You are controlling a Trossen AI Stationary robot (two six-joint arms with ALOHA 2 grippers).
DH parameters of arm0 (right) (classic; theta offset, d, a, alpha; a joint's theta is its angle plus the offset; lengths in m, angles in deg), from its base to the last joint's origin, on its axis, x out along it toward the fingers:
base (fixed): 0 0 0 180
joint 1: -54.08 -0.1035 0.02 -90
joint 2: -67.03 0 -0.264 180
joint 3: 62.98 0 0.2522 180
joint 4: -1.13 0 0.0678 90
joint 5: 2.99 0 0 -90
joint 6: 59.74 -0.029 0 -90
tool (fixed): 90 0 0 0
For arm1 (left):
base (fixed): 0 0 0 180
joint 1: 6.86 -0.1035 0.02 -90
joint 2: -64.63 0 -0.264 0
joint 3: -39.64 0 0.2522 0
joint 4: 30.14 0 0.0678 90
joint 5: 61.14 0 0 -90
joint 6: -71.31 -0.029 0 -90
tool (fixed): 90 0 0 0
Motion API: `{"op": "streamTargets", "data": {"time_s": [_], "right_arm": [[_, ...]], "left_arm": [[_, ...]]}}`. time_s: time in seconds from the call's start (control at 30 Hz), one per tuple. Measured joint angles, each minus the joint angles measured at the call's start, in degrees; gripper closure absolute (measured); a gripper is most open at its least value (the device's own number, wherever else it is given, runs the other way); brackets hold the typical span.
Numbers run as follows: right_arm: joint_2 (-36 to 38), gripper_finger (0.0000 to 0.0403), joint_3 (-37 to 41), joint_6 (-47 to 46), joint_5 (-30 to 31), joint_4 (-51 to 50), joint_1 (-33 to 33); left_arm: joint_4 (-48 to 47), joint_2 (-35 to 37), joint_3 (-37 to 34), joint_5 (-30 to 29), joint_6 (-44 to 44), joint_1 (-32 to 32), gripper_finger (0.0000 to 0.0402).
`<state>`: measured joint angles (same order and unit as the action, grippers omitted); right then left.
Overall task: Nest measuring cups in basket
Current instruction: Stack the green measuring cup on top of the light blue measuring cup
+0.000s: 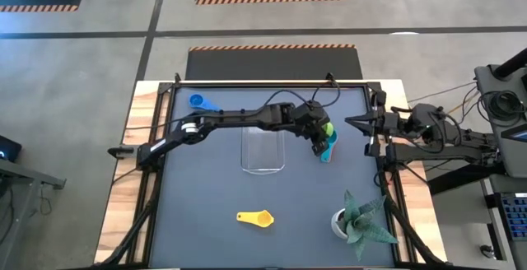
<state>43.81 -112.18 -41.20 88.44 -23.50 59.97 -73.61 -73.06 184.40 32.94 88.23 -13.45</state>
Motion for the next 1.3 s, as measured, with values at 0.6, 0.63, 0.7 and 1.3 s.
{"op": "streamTargets", "data": {"time_s": [0.6, 0.63, 0.7, 1.3], "right_arm": [[0.0, 0.0394, 0.0, 0.0, 0.0, -0.2, 0.0], [0.0, 0.0394, 0.0, 0.0, 0.0, -0.2, 0.0], [0.0, 0.0394, 0.0, 0.1, 0.0, -0.3, 0.0], [0.0, 0.0394, 0.0, 0.1, 0.0, -0.4, 0.0]], "left_arm": [[6.9, -0.6, -5.4, 0.0, 1.9, 0.0, 0.0388], [7.0, -0.6, -5.4, 0.0, 2.2, 0.0, 0.0388], [7.1, -0.6, -5.4, 0.0, 2.6, 0.0, 0.0388], [9.6, -2.6, -5.4, 0.9, 4.4, 0.0, 0.0388]]}}
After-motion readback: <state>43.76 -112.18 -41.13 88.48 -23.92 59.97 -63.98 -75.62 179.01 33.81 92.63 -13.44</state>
